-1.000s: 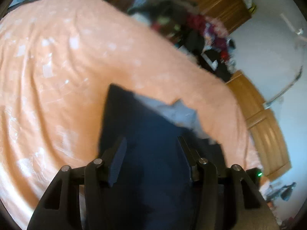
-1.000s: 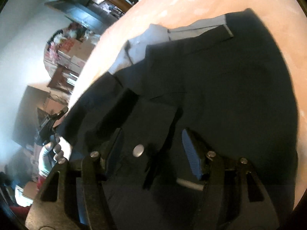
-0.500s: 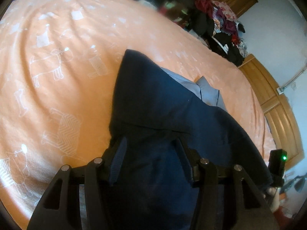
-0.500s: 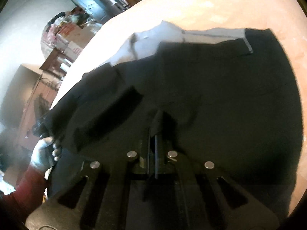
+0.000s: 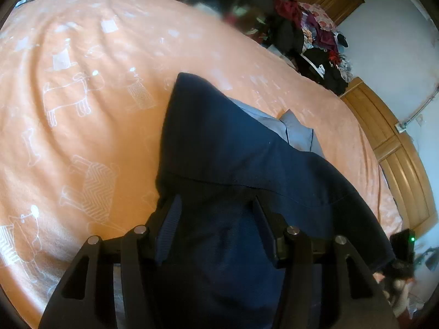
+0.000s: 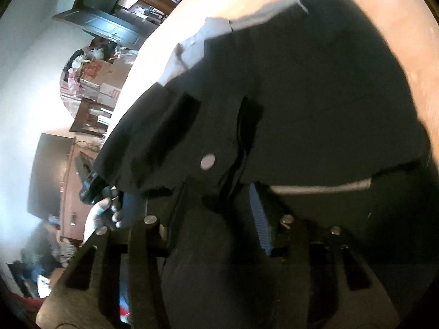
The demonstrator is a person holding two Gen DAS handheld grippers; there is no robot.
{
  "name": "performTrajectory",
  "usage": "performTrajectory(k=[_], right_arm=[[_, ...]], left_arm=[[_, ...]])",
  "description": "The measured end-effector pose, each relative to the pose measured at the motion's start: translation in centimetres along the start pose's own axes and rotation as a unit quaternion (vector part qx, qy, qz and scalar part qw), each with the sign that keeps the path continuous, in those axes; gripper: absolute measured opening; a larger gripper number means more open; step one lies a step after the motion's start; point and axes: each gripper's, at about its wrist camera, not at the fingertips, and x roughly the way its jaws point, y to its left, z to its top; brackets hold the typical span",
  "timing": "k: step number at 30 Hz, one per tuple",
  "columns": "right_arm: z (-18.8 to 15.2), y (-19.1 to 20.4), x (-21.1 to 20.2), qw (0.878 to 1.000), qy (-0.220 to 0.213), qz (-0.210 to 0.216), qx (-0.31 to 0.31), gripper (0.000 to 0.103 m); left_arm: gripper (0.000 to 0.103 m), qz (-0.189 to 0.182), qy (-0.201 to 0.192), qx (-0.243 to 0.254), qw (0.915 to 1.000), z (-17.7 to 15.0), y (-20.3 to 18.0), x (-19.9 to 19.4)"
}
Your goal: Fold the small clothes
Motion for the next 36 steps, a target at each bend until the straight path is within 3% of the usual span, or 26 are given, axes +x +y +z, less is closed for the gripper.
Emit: performTrajectory(k=[4, 6, 7, 9, 12, 15, 17, 19, 21, 22, 26, 28, 30, 32, 33, 34, 36], right_arm=[[1.0, -0.1, 1.9, 1.0, 0.012, 0.01, 0.012, 0.036], [1.2, -0.1, 2.7, 1.0, 0.015, 0.016, 0.014, 0.027], [1.2, 0.0, 2.8, 1.0, 0.017, 0.017, 0.016, 0.009], [0.9, 1.3, 1.8, 1.0, 0.02, 0.016, -0.009, 0.002], [1.8, 4.3, -1.6, 0.997, 0.005, -0.004, -0.082, 0.002], [4.5, 4.8, -4.9, 0.99, -0.024, -0.05, -0.129, 0.002], [6.3, 2.9, -5.5, 0.985, -0.036, -0.1, -0.139, 0.002], [7.1, -0.1, -4.7, 0.99, -0.009, -0.08, -0.116, 0.002], [6.6, -2.8, -2.9, 0.987, 0.012, -0.112, -0.113, 0.004], [6.1, -4.1, -1.8, 0.985, 0.02, -0.13, -0.115, 0.0], [5.9, -5.6, -2.1, 0.992, -0.005, -0.086, -0.095, 0.0], [5.8, -6.1, -2.1, 0.993, -0.012, -0.071, -0.091, 0.0], [5.6, -6.8, -2.0, 0.995, -0.018, -0.052, -0.081, 0.0], [5.8, -7.2, -2.3, 0.996, -0.026, -0.042, -0.079, 0.0], [5.7, -7.1, -2.2, 0.996, -0.028, -0.041, -0.079, 0.0], [5.6, -7.0, -2.4, 0.996, -0.031, -0.04, -0.08, 0.0], [5.6, -7.2, -2.4, 0.996, -0.033, -0.035, -0.078, 0.0]], left_arm=[[0.056, 0.0, 0.0, 0.0, 1.0, 0.0, 0.0, 0.0], [0.057, 0.0, 0.0, 0.0, 1.0, 0.1, 0.0, 0.0], [0.057, 0.002, 0.0, 0.001, 1.0, 0.1, 0.0, 0.0], [0.057, 0.005, 0.0, 0.002, 1.0, -0.1, 0.0, -0.2], [0.057, 0.013, 0.001, 0.007, 0.9999, -0.2, -0.2, -0.2], [0.057, 0.022, 0.003, 0.012, 0.9997, -0.2, -0.4, -0.2], [0.057, 0.032, 0.005, 0.02, 0.9993, -0.1, -0.6, -0.1], [0.057, 0.036, 0.008, 0.024, 0.999, 0.0, -0.7, 0.0], [0.058, 0.034, 0.008, 0.022, 0.9992, 0.3, -0.4, 0.0], [0.059, 0.033, 0.008, 0.021, 0.9992, 0.3, -0.4, 0.0], [0.057, 0.051, 0.006, 0.014, 0.9986, 0.7, -0.1, -1.1], [0.057, 0.112, -0.017, 0.008, 0.9935, 0.7, 0.4, -3.6], [0.058, 0.136, -0.048, -0.007, 0.9895, 0.1, 1.0, -7.2], [0.061, 0.167, -0.06, 0.027, 0.9838, -1.1, -0.2, -10.1], [0.064, 0.165, -0.053, 0.046, 0.9837, -1.8, -1.0, -10.7], [0.065, 0.165, -0.039, 0.072, 0.9829, -2.6, -2.1, -10.8], [0.066, 0.196, 0.011, 0.146, 0.9695, -4.5, -4.3, -9.1]])
